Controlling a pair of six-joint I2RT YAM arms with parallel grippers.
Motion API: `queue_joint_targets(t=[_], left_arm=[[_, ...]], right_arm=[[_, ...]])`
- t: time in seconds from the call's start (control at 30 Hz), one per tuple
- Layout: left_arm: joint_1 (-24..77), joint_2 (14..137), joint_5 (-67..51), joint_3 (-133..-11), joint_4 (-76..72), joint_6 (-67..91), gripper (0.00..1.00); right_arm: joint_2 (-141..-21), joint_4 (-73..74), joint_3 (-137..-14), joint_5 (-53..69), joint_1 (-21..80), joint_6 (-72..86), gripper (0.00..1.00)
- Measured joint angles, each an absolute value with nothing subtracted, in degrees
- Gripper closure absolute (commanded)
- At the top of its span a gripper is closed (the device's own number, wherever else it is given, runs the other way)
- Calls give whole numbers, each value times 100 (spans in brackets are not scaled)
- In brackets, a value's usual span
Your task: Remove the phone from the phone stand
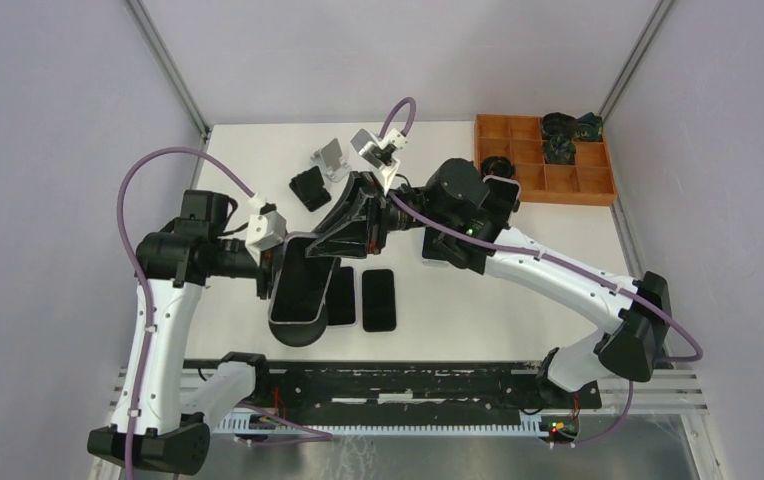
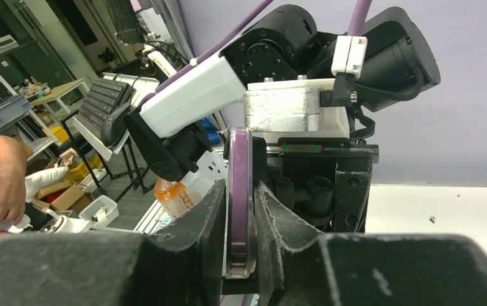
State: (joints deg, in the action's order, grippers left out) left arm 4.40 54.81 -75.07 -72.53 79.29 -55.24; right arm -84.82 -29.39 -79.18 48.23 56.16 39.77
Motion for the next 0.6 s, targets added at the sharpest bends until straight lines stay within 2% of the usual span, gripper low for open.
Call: queue_joint_targets(t=[0.07, 0.1, 0.43, 0.6], left_arm=[[464, 5551, -7467, -7277, 8099, -5649, 98], [469, 5577, -7456, -7284, 8160, -5706, 98], [475, 5592, -7354, -7400, 8350, -5924, 98], [502, 5666, -7244, -7382, 8300, -5944, 98]], right_arm=[[-8532, -2842, -7981, 4871, 5614, 3964, 95], [-8547, -2788, -8001, 4888, 5612, 3975, 100], [-8604, -2700, -8141, 5004, 5454, 4176, 100], [-8549, -3321, -7723, 4982, 5234, 4729, 100]])
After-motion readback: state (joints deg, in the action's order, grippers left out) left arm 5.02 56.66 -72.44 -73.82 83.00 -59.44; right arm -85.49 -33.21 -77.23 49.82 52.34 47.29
